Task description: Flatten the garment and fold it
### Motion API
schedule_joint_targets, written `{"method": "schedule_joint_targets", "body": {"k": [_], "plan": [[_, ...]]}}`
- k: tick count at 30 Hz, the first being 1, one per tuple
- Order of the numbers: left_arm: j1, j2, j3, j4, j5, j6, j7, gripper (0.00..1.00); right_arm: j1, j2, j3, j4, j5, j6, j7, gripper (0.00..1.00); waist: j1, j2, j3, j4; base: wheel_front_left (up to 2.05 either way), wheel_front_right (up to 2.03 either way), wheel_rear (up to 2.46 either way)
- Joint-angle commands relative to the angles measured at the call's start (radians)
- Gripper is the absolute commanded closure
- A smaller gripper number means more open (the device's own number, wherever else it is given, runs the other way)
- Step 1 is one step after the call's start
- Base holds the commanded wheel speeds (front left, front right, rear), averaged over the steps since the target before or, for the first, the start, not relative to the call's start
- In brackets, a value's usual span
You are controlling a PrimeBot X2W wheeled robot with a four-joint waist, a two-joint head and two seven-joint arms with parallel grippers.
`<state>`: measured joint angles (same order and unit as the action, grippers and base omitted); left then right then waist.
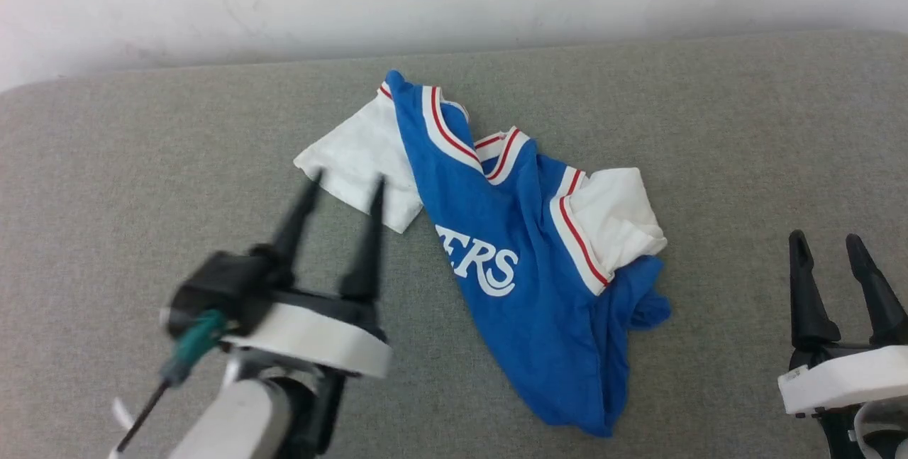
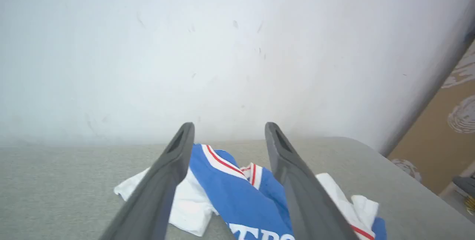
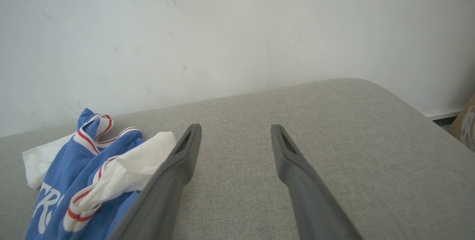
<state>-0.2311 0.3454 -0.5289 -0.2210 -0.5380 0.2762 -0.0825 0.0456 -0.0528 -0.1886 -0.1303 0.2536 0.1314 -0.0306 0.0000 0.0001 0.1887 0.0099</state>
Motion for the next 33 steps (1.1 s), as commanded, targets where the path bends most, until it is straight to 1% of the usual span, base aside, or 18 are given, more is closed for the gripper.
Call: {"method": "schedule_joint_targets", "body": {"k": [1,3,5,6,9,12,15,18,21,22,23,27,31,33], "plan": [[0.021,0.0,0.036,0.011,0.024,0.043,-0.053,0.0,0.004,0.003,-0.002,-0.004,0.005,-0.001,-0.009,0.0,0.0,-0.0001,0.006,-0.002,0.0,0.0,0.0],[0.031,0.014,0.095,0.02,0.063,0.098,-0.115,0.0,0.001,0.003,0.001,-0.006,0.008,-0.001,-0.012,0.0,0.0,-0.0001,0.018,-0.008,0.0,0.0,0.0],[0.039,0.017,0.152,0.013,0.075,0.141,-0.144,0.0,-0.004,0.003,0.001,-0.008,0.011,-0.001,-0.014,0.0,0.0,-0.0001,0.033,-0.013,0.0,0.0,0.0],[0.042,0.023,0.177,0.007,0.079,0.155,-0.151,0.0,-0.006,0.003,0.0,-0.008,0.011,-0.001,-0.015,0.0,0.0,-0.0001,0.041,-0.015,0.0,0.0,0.0],[0.04,0.058,0.228,-0.004,0.085,0.166,-0.158,0.0,-0.016,0.003,0.002,-0.009,0.013,-0.001,-0.019,0.0,0.0,-0.0001,0.067,-0.025,0.0,0.0,0.0],[0.02,0.089,0.262,-0.012,0.077,0.157,-0.156,0.0,-0.025,0.003,-0.003,-0.007,0.015,-0.001,-0.025,0.0,0.0,-0.0001,0.091,-0.032,0.0,0.0,0.0],[-0.037,0.128,0.268,0.006,0.067,0.122,-0.113,0.0,-0.03,0.003,-0.009,-0.003,0.017,-0.001,-0.029,0.0,0.0,-0.0001,0.113,-0.031,0.0,0.0,0.0],[-0.131,0.168,0.254,0.048,0.057,0.08,-0.027,0.0,-0.041,0.003,-0.001,-0.004,0.016,-0.001,-0.031,0.0,0.0,-0.0001,0.138,-0.035,0.0,0.0,0.0],[-0.235,0.201,0.225,0.113,0.035,0.026,0.097,0.0,-0.061,0.003,0.009,-0.007,0.016,-0.001,-0.034,0.0,0.0,-0.0001,0.171,-0.045,0.0,0.0,0.0],[-0.267,0.224,0.202,0.14,0.039,0.001,0.151,0.0,-0.067,0.003,0.012,-0.007,0.016,-0.001,-0.035,0.0,0.0,-0.0001,0.181,-0.049,0.0,0.0,0.0],[-0.297,0.232,0.187,0.164,0.023,-0.021,0.207,0.0,-0.073,0.003,0.015,-0.008,0.015,-0.001,-0.035,0.0,0.0,-0.0001,0.193,-0.053,0.0,0.0,0.0],[-0.403,0.275,0.151,0.248,-0.013,-0.086,0.394,0.0,-0.092,0.003,0.017,0.001,0.017,-0.001,-0.041,0.0,0.0,-0.0001,0.23,-0.072,0.0,0.0,0.0],[-0.461,0.322,0.099,0.309,-0.05,-0.157,0.589,0.0,-0.101,0.003,0.014,0.015,0.022,-0.001,-0.053,0.0,0.0,-0.0001,0.259,-0.084,0.0,0.0,0.0],[-0.478,0.344,0.077,0.332,-0.062,-0.182,0.67,0.0,-0.106,0.003,0.018,0.02,0.023,-0.001,-0.058,0.0,0.0,-0.0001,0.271,-0.089,0.0,0.0,0.0]]}}
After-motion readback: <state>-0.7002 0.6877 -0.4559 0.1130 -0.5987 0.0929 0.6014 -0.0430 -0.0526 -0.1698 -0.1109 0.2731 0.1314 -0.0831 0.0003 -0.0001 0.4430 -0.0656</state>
